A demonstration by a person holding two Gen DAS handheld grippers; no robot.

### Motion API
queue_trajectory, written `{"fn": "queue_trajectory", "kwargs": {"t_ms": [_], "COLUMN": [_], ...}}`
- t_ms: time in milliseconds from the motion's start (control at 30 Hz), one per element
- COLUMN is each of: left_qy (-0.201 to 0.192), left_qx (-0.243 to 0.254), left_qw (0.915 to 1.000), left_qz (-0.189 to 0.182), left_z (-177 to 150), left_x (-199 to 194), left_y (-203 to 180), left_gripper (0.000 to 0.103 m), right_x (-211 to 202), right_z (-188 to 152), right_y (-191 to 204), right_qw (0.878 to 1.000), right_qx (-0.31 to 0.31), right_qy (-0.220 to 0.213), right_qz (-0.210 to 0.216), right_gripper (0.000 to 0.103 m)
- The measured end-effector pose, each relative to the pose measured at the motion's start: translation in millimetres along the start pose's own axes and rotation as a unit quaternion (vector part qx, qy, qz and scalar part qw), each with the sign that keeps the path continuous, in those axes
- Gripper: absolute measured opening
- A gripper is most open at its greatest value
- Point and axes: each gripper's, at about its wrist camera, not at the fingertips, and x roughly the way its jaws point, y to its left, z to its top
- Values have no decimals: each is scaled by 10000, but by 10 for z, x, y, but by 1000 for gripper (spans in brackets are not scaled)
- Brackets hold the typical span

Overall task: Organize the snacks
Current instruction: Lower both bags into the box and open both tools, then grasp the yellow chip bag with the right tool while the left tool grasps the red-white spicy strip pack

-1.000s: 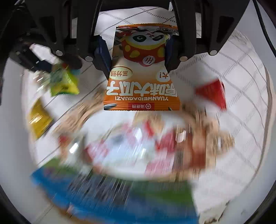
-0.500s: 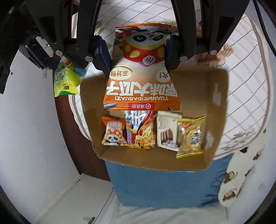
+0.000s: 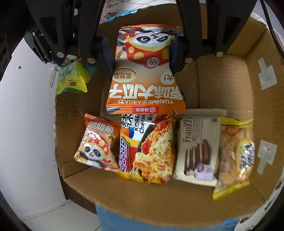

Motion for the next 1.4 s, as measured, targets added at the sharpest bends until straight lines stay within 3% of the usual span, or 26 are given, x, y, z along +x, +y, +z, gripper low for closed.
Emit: {"fn": "queue_trajectory", "kwargs": {"t_ms": [67,100,133,167,233,533,833,1167,1400], "left_qy": [104,142,152,142,51,-379,-1309,-2159,-2812], "left_qx": [-30,-20,26,64,100,219,365,530,707], "left_qw": [9999,9999,9999,9998,9998,9981,9882,9705,9504], "left_qz": [0,14,34,106,161,442,705,937,1124], "left_z": [-1,3,4,3,19,-76,-412,-902,-1314], "left_x": [71,98,117,122,134,-140,-647,-992,-1285], "left_y": [18,25,28,28,12,10,105,79,39], "left_gripper": [53,54,60,71,78,78,78,78,78], "right_x": [99,148,179,208,245,171,-219,-699,-1080], "right_z": [27,36,40,49,65,31,-99,-351,-583], "right_y": [2,-7,-12,-9,22,99,165,233,381], "right_qw": [9998,9994,9988,9983,9980,9982,9994,9965,9899], "right_qx": [-38,5,58,51,-42,-126,-165,-147,-309], "right_qy": [218,354,485,573,624,570,-11,-731,-1286], "right_qz": [28,44,35,19,32,-138,-312,-371,-507], "right_gripper": [55,61,77,83,90,92,92,92,92]}}
